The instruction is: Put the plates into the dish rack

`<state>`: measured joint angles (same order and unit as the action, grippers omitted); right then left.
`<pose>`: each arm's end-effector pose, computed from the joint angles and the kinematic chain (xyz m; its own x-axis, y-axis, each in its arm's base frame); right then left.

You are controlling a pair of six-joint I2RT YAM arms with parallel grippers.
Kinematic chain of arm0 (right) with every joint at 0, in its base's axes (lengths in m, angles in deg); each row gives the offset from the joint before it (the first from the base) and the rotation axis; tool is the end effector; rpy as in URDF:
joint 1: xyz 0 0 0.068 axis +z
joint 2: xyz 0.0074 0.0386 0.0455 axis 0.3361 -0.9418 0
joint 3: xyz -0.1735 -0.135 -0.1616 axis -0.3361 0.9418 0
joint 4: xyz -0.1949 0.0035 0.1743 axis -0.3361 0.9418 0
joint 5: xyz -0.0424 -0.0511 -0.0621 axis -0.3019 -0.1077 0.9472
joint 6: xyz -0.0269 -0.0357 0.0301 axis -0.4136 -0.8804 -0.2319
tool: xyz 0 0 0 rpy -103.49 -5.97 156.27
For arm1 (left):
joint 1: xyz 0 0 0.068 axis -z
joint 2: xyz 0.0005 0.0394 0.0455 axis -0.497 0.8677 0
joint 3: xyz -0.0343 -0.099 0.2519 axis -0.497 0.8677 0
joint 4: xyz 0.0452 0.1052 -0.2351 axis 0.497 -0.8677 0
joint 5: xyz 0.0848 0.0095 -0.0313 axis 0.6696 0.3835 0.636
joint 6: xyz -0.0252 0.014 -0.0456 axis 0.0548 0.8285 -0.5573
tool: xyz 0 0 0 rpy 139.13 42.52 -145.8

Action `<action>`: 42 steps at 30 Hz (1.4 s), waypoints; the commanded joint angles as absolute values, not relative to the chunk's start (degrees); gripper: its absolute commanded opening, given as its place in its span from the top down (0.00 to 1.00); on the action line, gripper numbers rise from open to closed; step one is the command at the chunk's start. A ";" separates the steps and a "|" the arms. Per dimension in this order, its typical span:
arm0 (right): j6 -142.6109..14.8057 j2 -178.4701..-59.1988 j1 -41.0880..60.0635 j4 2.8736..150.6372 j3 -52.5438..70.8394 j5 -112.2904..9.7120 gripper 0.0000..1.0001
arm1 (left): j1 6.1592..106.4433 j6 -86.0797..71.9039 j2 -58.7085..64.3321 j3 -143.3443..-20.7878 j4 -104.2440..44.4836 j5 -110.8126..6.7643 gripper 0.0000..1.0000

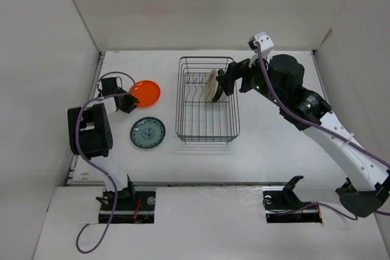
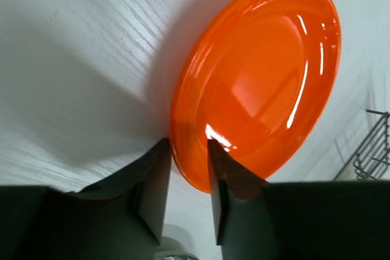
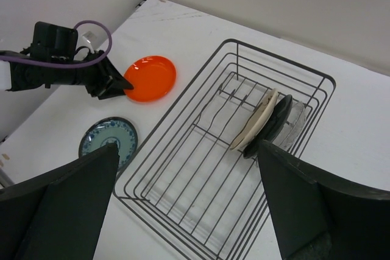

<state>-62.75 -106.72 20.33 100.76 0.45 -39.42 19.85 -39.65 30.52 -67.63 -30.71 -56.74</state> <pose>0.1961 0.1609 0.4652 -0.2028 0.0103 -0.9792 -0.5623 0.8174 0.1251 0.3686 0.0566 0.1627 -0.4853 -0.7741 -0.4065 -0.4842 0.6250 -0.6123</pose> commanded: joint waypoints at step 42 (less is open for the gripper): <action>-54.46 -126.43 5.50 74.06 -7.15 -78.80 0.03 | 31.74 -22.84 -5.01 -78.89 -24.87 -81.29 1.00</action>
<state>-56.70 -125.56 5.49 79.06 -4.43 -74.35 31.47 -21.51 -4.30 -78.76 -32.56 -74.20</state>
